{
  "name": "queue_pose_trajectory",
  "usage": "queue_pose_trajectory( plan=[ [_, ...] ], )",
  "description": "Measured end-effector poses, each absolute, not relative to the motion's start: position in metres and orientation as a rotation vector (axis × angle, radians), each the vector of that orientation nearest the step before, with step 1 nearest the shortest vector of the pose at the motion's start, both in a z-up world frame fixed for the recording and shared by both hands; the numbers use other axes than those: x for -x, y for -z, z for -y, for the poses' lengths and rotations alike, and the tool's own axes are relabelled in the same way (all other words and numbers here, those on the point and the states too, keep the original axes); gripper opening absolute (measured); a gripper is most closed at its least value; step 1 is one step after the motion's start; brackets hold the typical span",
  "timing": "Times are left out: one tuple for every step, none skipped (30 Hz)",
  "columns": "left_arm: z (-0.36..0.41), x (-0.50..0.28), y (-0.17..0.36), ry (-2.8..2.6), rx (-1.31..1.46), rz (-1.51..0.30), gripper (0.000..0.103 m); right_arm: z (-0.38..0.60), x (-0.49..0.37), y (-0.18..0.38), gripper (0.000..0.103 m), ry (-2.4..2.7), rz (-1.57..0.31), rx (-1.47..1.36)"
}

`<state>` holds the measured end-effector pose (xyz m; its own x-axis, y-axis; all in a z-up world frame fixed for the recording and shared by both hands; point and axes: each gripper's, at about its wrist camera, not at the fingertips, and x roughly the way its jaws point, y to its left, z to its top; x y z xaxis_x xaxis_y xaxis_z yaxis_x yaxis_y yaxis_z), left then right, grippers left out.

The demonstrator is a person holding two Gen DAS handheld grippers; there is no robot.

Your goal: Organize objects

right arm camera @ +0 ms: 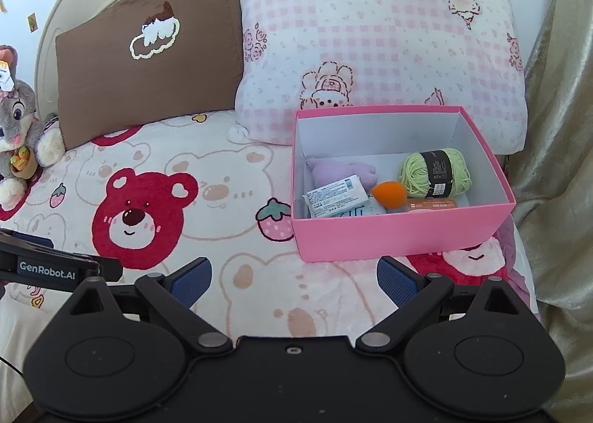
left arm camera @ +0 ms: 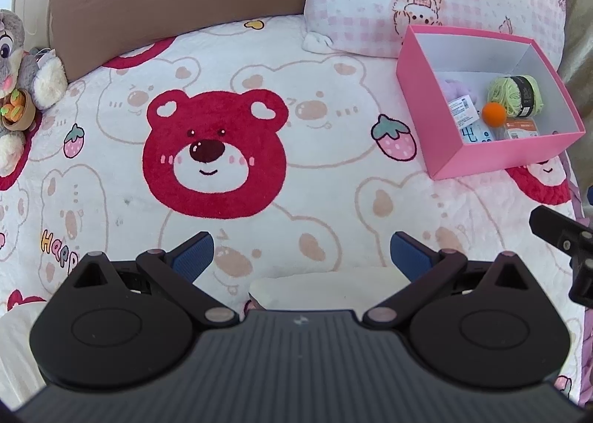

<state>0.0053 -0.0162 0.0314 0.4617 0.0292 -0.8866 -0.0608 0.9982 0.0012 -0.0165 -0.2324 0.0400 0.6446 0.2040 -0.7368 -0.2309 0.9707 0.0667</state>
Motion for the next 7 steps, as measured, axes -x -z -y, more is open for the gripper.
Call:
queue_pose_trajectory(
  plan=[
    [0.0163,-0.005,-0.0322,-0.055,0.029,-1.088,0.103,0.2324,0.017,-0.0403,0.098,-0.247,-0.834,0.035],
    [0.0164,-0.0045,-0.033,-0.053,0.026,-1.086,0.103,0.2321,0.0169,-0.0404,0.098,-0.247,-0.834,0.035],
    [0.0167,-0.0041,-0.0336,-0.052,0.025,-1.085,0.103,0.232,0.017,-0.0404,0.098,-0.248,-0.834,0.035],
    [0.0165,-0.0036,-0.034,-0.05,0.025,-1.085,0.103,0.2322,0.0169,-0.0406,0.098,-0.249,-0.834,0.035],
    [0.016,-0.0031,-0.0342,-0.048,0.025,-1.085,0.103,0.2315,0.017,-0.0409,0.098,-0.248,-0.835,0.036],
    [0.016,-0.003,-0.0344,-0.045,0.024,-1.086,0.103,0.2312,0.0172,-0.041,0.098,-0.248,-0.834,0.038],
    [0.0157,-0.0028,-0.0344,-0.045,0.023,-1.087,0.103,0.2303,0.0178,-0.0413,0.098,-0.247,-0.834,0.038]
  ],
)
